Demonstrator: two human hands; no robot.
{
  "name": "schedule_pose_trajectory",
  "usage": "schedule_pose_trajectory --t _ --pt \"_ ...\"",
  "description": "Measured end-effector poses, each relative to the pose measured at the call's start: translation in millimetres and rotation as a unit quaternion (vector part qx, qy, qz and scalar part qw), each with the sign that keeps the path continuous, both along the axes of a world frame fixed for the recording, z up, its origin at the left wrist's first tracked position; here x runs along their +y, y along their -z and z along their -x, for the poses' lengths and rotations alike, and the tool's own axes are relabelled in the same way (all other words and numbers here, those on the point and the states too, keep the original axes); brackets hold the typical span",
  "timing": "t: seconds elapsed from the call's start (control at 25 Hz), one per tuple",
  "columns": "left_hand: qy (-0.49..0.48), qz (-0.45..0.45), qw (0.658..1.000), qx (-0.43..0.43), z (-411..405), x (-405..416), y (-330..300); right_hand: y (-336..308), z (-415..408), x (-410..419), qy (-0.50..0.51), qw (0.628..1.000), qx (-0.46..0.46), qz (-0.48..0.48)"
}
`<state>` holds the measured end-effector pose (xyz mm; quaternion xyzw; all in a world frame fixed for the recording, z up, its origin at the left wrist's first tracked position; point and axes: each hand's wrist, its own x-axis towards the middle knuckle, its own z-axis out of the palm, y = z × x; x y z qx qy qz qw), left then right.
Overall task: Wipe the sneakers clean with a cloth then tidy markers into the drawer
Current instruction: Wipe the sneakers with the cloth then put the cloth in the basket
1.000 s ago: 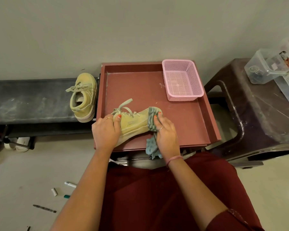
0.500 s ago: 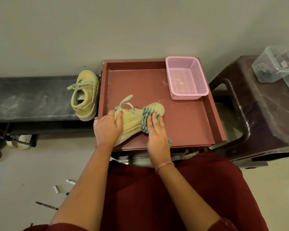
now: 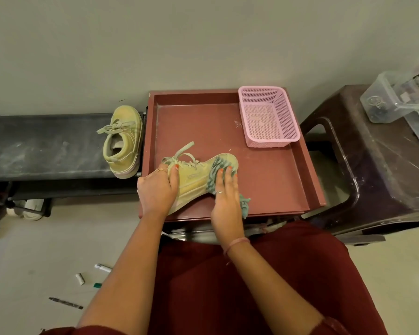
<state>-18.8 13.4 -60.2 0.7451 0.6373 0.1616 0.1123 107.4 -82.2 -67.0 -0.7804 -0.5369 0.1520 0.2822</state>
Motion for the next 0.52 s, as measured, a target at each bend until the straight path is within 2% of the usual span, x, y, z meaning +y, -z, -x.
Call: schedule_pose_trajectory --t 0.08,0.2,0.28,0.36,0.52 --pt "0.007 0.007 1.0 -0.011 2.2 0.4 0.6 3.1 6.5 -10.3 -0.016 1.0 -0.013 -0.006" --pt "0.015 0.013 0.999 -0.029 4.5 -0.6 -0.7 0.0 -20.7 21.4 0.034 0.999 -0.034 0.004" --pt "0.02 0.011 0.999 -0.029 3.4 -1.4 -1.3 -4.4 -50.4 54.0 0.07 0.996 0.021 0.049" --pt "0.019 0.008 1.0 -0.023 1.8 -2.1 -2.2 -9.5 -65.2 68.7 0.064 0.993 0.05 0.082" --pt "0.031 -0.026 0.999 -0.018 0.6 -8.7 -2.0 -11.4 -35.8 29.0 -0.008 0.998 -0.03 0.053"
